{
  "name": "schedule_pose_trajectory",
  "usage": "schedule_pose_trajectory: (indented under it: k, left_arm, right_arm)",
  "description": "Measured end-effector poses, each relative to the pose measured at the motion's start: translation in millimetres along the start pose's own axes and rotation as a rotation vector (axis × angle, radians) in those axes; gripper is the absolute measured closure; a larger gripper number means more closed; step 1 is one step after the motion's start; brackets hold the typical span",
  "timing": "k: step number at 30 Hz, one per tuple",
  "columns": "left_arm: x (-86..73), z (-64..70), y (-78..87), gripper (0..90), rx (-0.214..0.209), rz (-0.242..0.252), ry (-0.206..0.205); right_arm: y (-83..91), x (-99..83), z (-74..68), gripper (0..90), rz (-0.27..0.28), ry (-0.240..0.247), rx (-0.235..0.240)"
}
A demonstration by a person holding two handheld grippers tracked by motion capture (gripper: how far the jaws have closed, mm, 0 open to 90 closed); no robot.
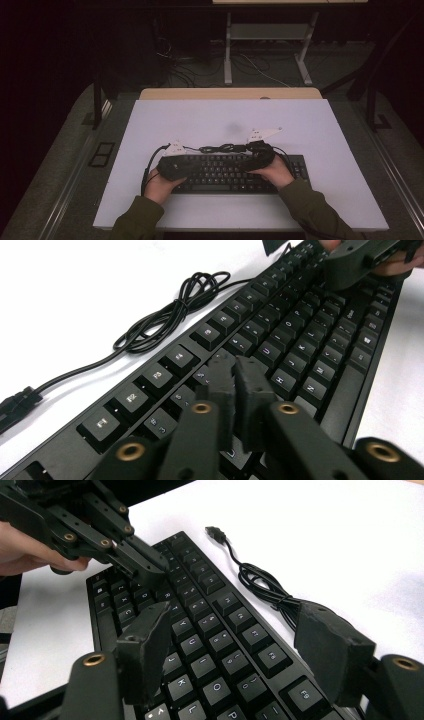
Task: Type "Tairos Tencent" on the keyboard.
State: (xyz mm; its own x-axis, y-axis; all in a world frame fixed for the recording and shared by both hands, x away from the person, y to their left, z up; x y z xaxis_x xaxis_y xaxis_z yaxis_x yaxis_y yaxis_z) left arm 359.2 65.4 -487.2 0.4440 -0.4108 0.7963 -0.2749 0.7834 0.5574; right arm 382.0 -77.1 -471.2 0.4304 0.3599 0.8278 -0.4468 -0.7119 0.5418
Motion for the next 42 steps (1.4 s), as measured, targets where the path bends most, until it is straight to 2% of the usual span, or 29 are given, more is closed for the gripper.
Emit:
schedule_pose_trajectory:
  k: [10, 27, 34, 42]
  left_arm:
    - [-4.0, -3.8, -6.2, 89.3, 0.011, -0.031, 0.012]
    - [-9.8, -4.4, -11.7, 89.4, 0.016, -0.075, -0.004]
    - [-9.2, -4.0, -11.4, 89.4, 0.01, -0.074, 0.002]
    - [-3.9, -2.5, -6.7, 89.3, 0.002, -0.036, 0.012]
  right_arm:
    - [-0.4, 0.3, 0.2, 27.1, 0.001, 0.0, -0.005]
    - [-0.3, 0.4, 0.9, 27.1, 0.001, -0.001, -0.009]
    - [-0.6, 0.5, 0.7, 27.1, 0.002, -0.001, -0.01]
    - [0.4, 1.4, 1.1, 27.1, 0.006, -0.004, -0.009]
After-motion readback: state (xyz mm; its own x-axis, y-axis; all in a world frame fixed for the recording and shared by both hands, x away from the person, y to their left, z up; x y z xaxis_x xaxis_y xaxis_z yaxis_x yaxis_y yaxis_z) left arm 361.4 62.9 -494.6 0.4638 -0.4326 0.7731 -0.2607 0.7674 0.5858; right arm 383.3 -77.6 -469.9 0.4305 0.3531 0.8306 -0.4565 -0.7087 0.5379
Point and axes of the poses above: each handheld gripper's, and its own axes: y roughly backward along the jaws, x roughly out of its top, z roughly to its right, the point moved 10 cm from there along -y, roughly forward along the jaws, and after that the axes turned 9 degrees about -x, right-handed, at the moved point
